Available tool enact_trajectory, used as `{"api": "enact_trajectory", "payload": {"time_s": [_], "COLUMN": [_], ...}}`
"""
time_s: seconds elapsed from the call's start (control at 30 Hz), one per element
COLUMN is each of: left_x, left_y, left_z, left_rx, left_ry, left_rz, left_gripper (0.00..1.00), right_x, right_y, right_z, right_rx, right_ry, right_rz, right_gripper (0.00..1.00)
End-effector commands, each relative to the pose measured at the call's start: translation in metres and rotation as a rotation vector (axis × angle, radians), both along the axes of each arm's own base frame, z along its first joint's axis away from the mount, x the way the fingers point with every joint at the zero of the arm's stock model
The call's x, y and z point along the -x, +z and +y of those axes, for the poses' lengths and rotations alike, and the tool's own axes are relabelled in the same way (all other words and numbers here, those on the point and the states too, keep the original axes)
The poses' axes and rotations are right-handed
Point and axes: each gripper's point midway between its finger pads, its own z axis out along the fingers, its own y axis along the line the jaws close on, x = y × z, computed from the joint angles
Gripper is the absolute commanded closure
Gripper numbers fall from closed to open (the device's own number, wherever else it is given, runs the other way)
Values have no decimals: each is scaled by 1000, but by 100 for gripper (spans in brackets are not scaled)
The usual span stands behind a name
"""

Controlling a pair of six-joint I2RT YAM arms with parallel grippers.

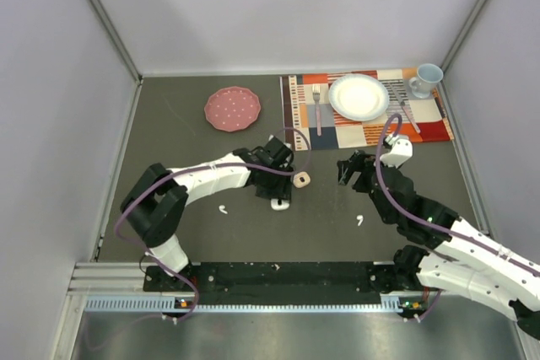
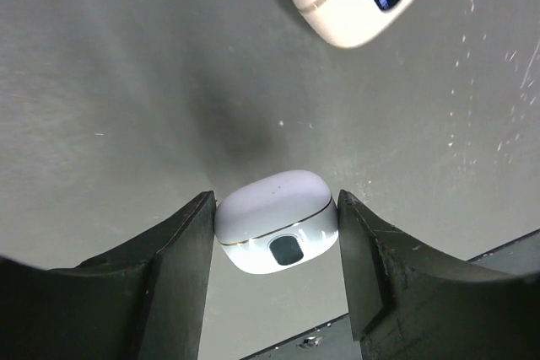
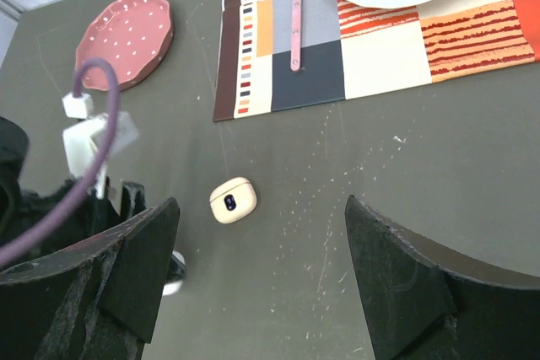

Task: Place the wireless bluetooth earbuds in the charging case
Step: Place the charging case at the center of the board.

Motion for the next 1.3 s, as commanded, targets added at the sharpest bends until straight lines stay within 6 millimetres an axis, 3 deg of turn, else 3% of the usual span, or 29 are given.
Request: {"api": "enact_trajectory", "payload": {"time_s": [0.0,0.17,0.2,0.4,0.53,0.67,0.73,0.87,0.97,1.03,1.13,1.17,1.2,1.23,1.27], "left_x": [21,32,32,20,9,-15,-22,-29,-32,-34,-31,-27,-24,-24,-18], "left_y": [-21,-30,-31,-20,0,25,46,84,112,125,131,121,120,128,118], "left_z": [-7,-7,-6,-2,4,34,43,41,48,67,96,105,112,125,133], "left_rx": [-75,-118,-120,-150,-168,-278,-264,-151,-109,-112,-71,-77,-64,-36,-41], "left_ry": [-71,-101,-97,-83,-47,107,153,150,191,259,361,373,385,425,436], "left_rz": [34,45,45,-13,-78,-216,-272,-367,-434,-463,-446,-427,-423,-441,-428], "left_gripper": [50,42,36,26,19,17,16,15,14,11,11,11,11,11,11], "right_x": [-3,0,1,5,5,3,2,0,1,-1,6,17,20,24,36], "right_y": [10,9,9,15,24,34,34,28,19,8,-17,-23,-27,-43,-48], "right_z": [0,3,3,4,-6,-20,-19,-9,9,19,54,71,79,92,105], "right_rx": [-33,-1,4,62,83,143,177,243,274,277,256,239,243,258,245], "right_ry": [-18,33,44,112,100,67,80,144,244,298,513,633,688,763,874], "right_rz": [-10,-14,-20,-71,-127,-198,-207,-203,-198,-175,-123,-112,-104,-58,-42], "right_gripper": [20,19,18,17,14,13,12,9,8,8,8,8,8,8,9]}}
